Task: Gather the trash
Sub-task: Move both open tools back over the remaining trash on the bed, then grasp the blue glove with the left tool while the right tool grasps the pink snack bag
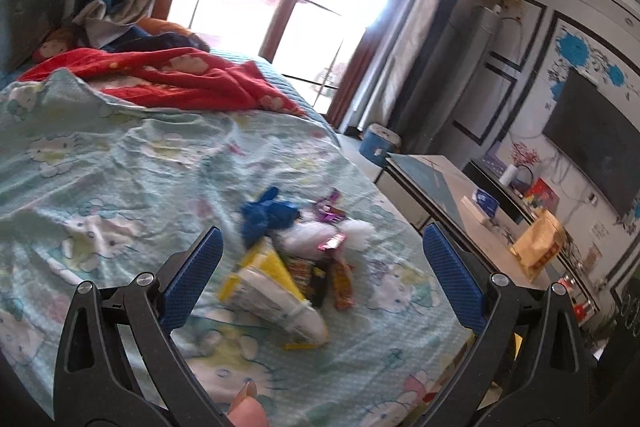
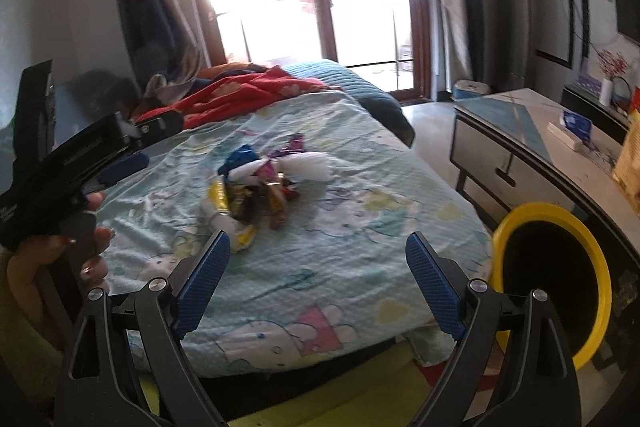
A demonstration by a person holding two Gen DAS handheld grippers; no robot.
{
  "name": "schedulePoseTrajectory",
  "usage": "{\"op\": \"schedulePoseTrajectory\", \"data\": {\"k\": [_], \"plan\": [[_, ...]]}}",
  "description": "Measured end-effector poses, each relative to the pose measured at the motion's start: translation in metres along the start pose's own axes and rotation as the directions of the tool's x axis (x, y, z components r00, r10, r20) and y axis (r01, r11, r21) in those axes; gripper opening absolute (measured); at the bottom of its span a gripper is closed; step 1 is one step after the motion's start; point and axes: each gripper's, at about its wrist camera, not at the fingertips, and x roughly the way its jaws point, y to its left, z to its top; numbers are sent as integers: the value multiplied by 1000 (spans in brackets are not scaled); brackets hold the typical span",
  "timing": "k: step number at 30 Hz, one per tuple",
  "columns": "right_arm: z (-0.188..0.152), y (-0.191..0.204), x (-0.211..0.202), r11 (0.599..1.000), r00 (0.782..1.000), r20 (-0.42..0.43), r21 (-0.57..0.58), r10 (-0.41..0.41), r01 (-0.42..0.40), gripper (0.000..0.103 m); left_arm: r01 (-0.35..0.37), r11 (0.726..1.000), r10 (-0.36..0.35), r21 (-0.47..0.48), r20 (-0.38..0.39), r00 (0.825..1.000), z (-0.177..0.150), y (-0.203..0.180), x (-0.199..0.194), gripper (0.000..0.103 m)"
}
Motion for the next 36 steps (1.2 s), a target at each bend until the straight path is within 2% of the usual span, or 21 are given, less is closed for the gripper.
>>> {"op": "schedulePoseTrajectory", "data": {"k": [11,21,22,25,27,36], "plan": [[21,45,34,993,997,-40,-93,67,-71,87,-75,994,74,-81,-13,997,18,56,8,92],[30,51,74,990,994,-82,-120,70,-80,86,-47,994,40,-94,-79,996,17,77,27,92],[30,50,80,990,994,-89,-120,67,-78,83,-41,995,33,-91,-86,996,17,77,30,91],[30,47,96,991,991,-116,-113,61,-74,74,-25,997,17,-75,-105,994,15,75,38,81],[29,44,105,993,991,-125,-102,55,-68,70,-28,998,21,-63,-119,993,13,74,45,70],[23,31,138,996,982,-183,-62,53,-66,50,10,997,-25,-82,-187,982,18,73,85,58]]}}
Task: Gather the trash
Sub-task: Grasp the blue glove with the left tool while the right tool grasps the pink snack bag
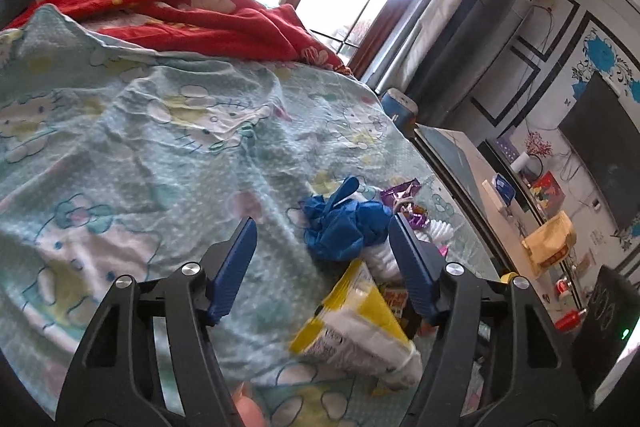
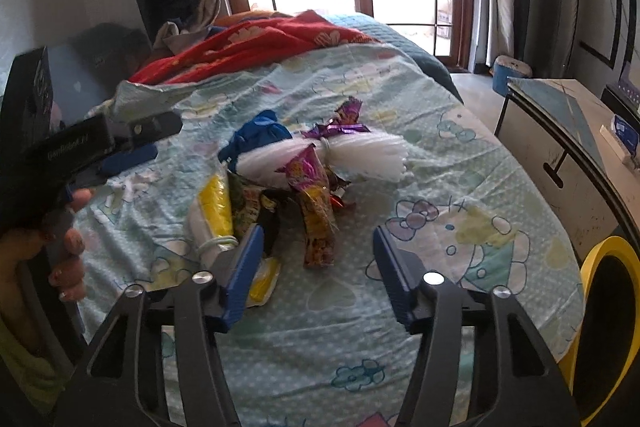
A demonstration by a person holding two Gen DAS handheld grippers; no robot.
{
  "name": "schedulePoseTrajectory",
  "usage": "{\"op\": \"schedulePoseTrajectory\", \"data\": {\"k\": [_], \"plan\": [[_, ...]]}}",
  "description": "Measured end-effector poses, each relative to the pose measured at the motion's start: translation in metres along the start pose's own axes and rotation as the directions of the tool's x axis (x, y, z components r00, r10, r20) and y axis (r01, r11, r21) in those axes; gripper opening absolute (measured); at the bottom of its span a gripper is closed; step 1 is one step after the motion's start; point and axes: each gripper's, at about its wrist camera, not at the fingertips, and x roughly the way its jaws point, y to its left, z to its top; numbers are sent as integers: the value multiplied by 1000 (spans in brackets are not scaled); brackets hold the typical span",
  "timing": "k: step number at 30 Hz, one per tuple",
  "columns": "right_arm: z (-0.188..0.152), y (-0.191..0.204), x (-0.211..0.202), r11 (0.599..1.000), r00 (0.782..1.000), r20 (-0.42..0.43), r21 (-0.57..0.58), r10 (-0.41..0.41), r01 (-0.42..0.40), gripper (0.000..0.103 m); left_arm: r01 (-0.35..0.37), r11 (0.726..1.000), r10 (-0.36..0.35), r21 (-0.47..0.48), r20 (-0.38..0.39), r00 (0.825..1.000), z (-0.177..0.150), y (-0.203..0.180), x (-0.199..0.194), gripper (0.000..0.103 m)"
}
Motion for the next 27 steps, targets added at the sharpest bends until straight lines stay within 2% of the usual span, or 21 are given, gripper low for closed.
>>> {"op": "schedulePoseTrajectory", "data": {"k": [10,14,18,19,24,27], "plan": [[0,-7,25,999,998,-53,42,38,-35,34,45,998,-49,-43,-79,996,11,1,42,56],[-1,-8,33,998,997,-61,52,38,-35,34,73,993,-82,-89,-102,991,14,8,56,56],[-6,-13,40,995,996,-74,81,58,-52,23,101,989,-114,-111,-118,987,12,10,65,55],[-8,-14,40,995,995,-72,84,62,-56,22,103,989,-117,-109,-124,985,11,10,67,51],[-11,-18,37,991,995,-53,108,85,-79,20,118,988,-131,-103,-139,982,6,8,69,20],[-15,-19,32,991,996,-45,110,79,-74,16,120,987,-134,-107,-141,981,3,8,65,10]]}}
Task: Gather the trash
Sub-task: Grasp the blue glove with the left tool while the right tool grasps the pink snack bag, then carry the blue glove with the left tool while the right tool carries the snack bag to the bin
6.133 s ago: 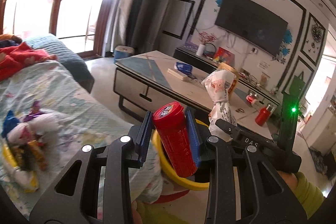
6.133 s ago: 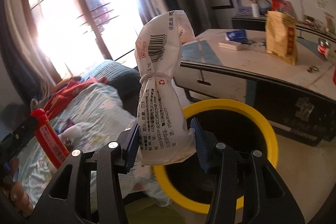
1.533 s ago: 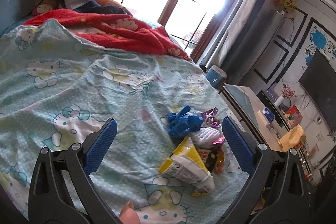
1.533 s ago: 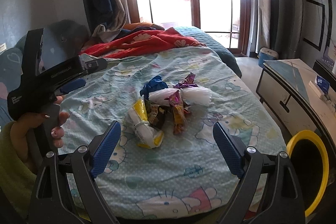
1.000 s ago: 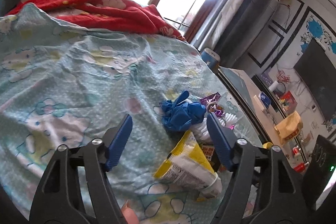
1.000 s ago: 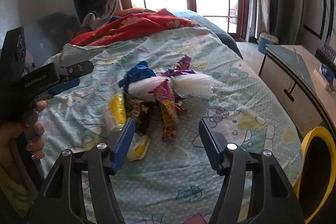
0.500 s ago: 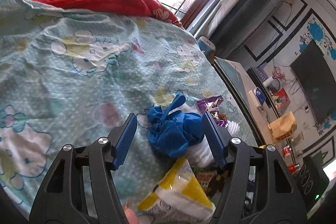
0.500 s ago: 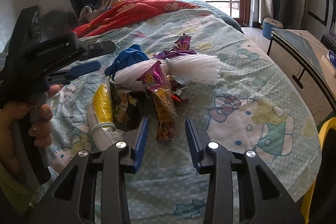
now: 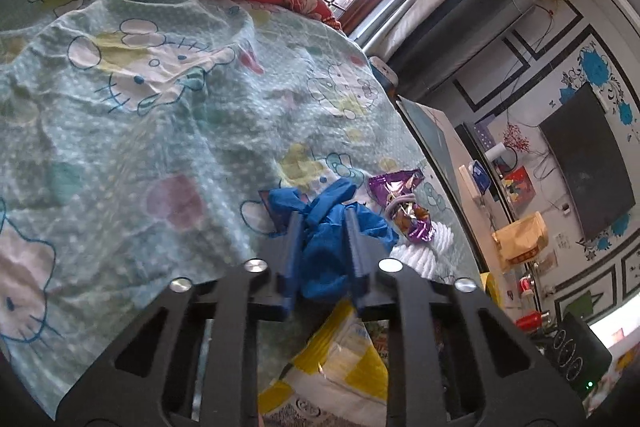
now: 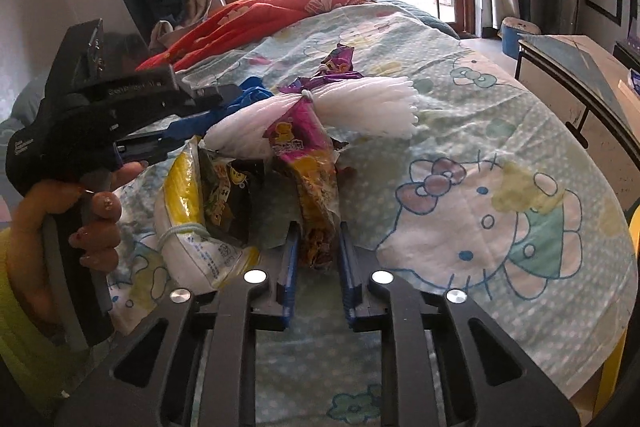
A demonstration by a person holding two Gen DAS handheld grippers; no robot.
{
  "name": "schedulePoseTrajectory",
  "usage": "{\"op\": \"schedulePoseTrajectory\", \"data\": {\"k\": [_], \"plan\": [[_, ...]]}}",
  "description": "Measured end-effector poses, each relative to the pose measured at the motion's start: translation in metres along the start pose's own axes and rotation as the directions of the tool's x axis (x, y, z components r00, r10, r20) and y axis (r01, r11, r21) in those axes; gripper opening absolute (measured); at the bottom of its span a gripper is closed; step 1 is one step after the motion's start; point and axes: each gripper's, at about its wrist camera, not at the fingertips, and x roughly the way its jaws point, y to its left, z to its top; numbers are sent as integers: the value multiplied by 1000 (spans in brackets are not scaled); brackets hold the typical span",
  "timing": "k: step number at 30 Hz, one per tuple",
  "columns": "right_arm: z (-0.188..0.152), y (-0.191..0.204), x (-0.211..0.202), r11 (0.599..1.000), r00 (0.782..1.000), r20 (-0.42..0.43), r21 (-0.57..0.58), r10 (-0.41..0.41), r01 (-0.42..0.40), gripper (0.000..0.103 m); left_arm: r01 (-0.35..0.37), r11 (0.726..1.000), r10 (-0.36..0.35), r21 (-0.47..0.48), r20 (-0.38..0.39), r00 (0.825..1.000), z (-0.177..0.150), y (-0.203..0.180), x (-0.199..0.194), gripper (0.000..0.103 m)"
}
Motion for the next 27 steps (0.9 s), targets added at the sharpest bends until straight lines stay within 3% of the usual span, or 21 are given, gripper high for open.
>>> {"op": "schedulePoseTrajectory", "data": {"k": [9,19,27], "plan": [[-12,3,-17,1000,1000,19,-13,-8,9,14,-23,999,19,44,100,995,-8,-6,-49,4],[-17,13,-41,999,999,46,-33,-21,22,12,-56,996,38,74,229,973,-9,-12,-112,3],[-13,25,-64,998,995,91,-47,-25,30,12,-47,993,14,112,274,962,-13,-28,-137,3]]}}
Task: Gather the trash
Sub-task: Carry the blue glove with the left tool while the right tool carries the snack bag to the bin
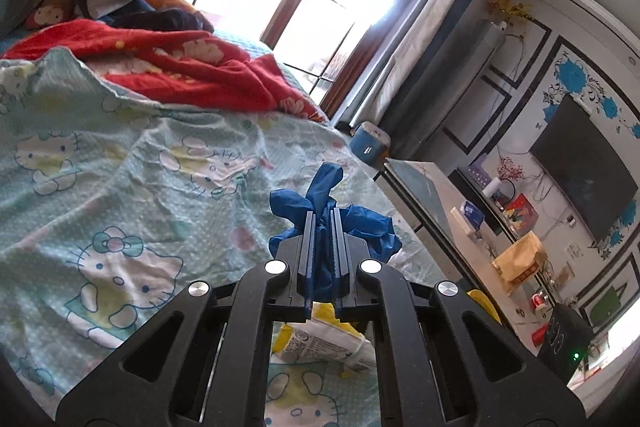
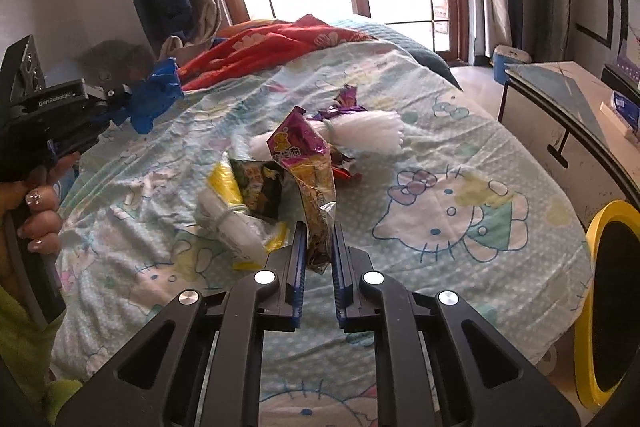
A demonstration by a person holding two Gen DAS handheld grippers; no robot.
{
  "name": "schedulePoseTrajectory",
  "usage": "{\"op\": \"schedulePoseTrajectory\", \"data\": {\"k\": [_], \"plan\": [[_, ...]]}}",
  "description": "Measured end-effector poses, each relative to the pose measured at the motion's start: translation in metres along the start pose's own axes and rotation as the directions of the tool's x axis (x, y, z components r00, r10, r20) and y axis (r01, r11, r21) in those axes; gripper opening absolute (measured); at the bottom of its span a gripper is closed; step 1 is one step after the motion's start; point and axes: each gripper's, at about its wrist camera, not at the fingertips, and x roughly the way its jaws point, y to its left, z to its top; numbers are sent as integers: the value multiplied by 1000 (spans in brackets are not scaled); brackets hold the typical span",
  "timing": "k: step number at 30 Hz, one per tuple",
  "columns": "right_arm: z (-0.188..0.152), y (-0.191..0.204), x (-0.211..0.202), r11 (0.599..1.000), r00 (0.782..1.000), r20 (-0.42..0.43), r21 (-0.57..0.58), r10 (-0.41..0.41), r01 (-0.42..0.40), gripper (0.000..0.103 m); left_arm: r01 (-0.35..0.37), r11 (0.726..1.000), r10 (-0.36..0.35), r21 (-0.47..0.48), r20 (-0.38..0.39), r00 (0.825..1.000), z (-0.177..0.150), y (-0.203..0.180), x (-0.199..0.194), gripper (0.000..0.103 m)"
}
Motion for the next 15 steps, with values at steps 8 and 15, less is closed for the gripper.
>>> {"op": "schedulePoseTrajectory", "data": {"k": [8,15], "plan": [[2,12,-21,1000,1000,24,-22,8,-7,12,18,999,-19,39,13,1000,-2,-15,-8,3],[4,5,-38,1000,998,61,2,7,-7,11,49,995,-48,83,-11,999,-13,-35,-2,3]]}}
